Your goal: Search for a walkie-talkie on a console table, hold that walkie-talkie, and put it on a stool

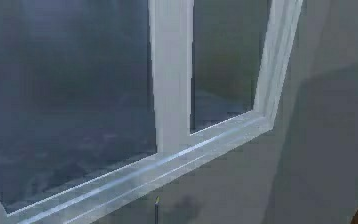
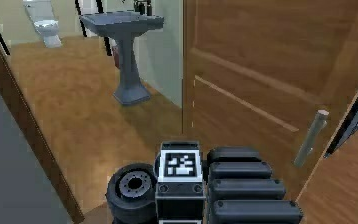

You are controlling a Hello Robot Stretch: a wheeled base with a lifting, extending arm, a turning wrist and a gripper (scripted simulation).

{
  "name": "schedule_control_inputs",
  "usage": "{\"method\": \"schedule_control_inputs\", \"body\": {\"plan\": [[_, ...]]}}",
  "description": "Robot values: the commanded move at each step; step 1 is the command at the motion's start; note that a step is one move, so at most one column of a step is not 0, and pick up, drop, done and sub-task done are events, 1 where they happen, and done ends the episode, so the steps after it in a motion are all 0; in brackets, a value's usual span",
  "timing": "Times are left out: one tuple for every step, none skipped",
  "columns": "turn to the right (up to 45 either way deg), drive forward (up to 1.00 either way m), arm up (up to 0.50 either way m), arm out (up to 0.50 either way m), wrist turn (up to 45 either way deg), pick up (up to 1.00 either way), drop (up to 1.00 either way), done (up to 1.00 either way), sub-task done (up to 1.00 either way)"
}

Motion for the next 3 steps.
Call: {"method": "schedule_control_inputs", "body": {"plan": [[-45.0, 0.00, 0.00, 0.00, 0.0, 0.00, 0.00, 0.00, 0.00], [-21.0, 0.00, 0.00, 0.00, 0.0, 0.00, 0.00, 0.00, 0.00], [45.0, 0.00, 0.00, 0.00, 0.0, 0.00, 0.00, 0.00, 0.00]]}}
